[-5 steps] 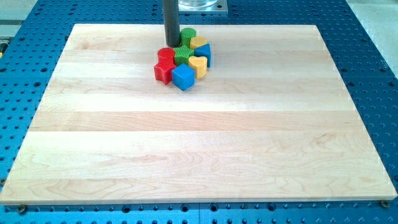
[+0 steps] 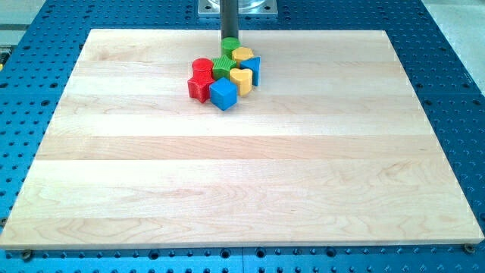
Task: Push the green circle into the green star
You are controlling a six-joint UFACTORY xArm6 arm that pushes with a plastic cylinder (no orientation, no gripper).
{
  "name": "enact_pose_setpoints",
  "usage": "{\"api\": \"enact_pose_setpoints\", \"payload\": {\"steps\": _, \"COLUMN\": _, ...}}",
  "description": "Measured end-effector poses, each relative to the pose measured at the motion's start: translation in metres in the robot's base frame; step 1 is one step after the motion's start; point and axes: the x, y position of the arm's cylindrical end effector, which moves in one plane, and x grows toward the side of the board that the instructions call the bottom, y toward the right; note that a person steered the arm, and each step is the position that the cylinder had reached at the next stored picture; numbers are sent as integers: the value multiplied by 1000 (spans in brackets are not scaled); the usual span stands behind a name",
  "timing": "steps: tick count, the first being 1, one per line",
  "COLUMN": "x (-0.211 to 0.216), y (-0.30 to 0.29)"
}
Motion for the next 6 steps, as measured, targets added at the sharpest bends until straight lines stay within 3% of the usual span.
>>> {"api": "enact_pose_setpoints", "payload": {"steps": 2, "x": 47, "y": -16}}
{"api": "enact_pose_setpoints", "payload": {"steps": 6, "x": 82, "y": -23}}
